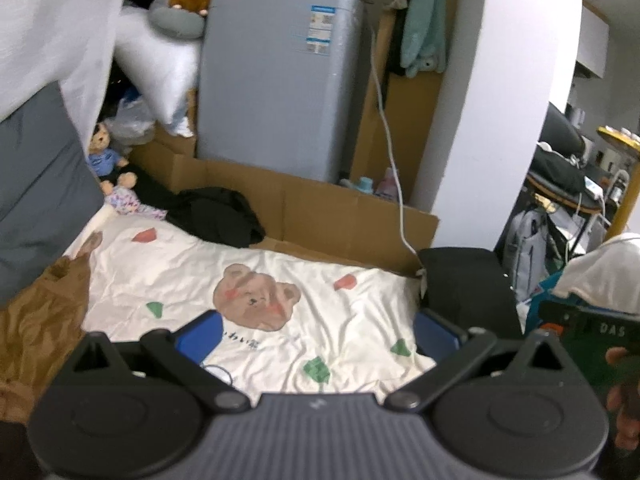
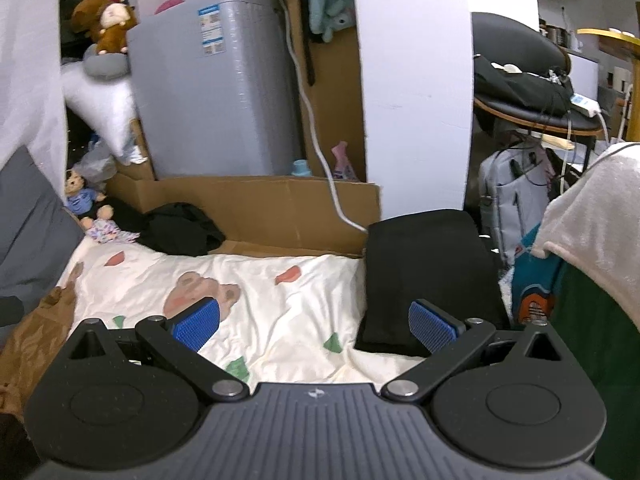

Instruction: Fold clothes

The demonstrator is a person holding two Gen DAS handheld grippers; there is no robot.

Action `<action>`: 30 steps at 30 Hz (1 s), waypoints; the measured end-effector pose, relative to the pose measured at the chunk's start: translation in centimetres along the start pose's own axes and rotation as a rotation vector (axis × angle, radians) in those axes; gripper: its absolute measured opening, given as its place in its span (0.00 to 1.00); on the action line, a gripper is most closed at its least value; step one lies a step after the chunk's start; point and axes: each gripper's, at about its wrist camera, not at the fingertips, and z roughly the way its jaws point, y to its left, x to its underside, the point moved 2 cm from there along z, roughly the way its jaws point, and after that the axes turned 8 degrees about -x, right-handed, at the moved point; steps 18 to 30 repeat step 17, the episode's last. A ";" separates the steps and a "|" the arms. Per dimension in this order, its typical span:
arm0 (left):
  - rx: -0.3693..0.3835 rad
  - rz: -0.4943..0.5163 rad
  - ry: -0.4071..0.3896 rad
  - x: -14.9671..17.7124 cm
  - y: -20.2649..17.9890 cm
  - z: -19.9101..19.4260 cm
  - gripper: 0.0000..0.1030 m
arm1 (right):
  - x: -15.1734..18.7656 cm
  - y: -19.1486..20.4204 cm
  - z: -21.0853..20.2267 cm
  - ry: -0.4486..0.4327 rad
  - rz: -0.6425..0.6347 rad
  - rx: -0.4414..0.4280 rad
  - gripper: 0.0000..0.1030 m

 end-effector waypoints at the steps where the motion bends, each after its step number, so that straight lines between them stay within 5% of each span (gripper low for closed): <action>1: -0.009 -0.006 0.003 0.3 0.3 -0.1 1.00 | 0.1 0.3 -0.1 0.001 -0.001 -0.008 1.00; 15: -0.124 -0.062 0.006 2.6 4.5 -1.6 1.00 | 1.5 4.9 -1.2 0.001 -0.075 -0.150 1.00; 30: -0.136 -0.047 0.001 2.8 4.9 -1.7 1.00 | 1.6 5.3 -1.2 0.005 -0.076 -0.160 1.00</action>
